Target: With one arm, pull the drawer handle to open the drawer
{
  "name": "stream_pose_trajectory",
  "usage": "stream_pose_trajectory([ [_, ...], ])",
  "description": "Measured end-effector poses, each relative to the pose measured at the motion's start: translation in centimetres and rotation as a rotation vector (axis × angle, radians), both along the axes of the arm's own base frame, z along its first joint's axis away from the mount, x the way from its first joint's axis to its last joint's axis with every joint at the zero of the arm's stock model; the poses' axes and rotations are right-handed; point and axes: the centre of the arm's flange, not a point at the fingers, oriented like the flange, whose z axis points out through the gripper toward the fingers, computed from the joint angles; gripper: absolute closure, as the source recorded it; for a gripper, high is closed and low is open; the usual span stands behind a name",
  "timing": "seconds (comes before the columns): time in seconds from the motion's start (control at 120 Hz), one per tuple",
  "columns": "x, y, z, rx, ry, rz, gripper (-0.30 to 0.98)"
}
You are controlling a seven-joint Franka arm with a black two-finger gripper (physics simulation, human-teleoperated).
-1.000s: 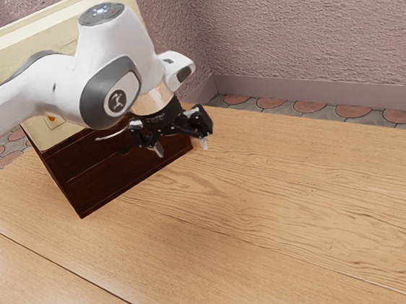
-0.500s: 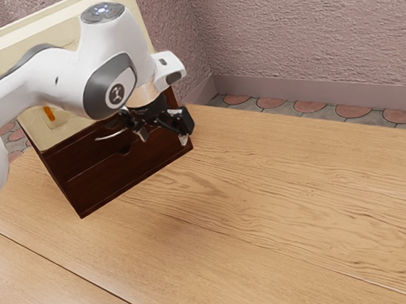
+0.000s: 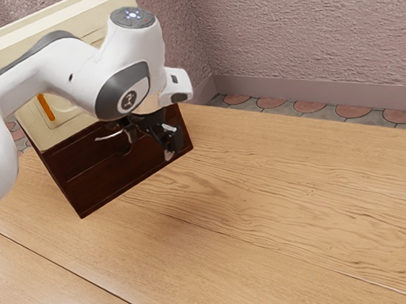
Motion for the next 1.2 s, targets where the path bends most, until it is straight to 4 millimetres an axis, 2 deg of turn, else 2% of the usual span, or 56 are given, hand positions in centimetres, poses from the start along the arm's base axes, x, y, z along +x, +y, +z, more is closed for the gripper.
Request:
stream_pose_trajectory([
  [0.108, 0.5, 1.4, -0.6, 0.013, 0.02, -0.001, 0.0],
  [0.233, 0.9, 2.4, -0.2, 0.022, 0.022, -0.007, 0.0],
  [0.592, 0.5, 3.9, 0.6, 0.05, 0.043, -0.033, 0.0],
  [0.775, 0.0, 7.0, 1.3, 0.055, 0.046, -0.009, 0.0],
  [1.017, 0.4, 9.5, 1.2, 0.052, 0.053, -0.01, 0.0],
  [1.2, 1.3, 9.8, 0.5, 0.047, 0.062, -0.038, 0.0],
])
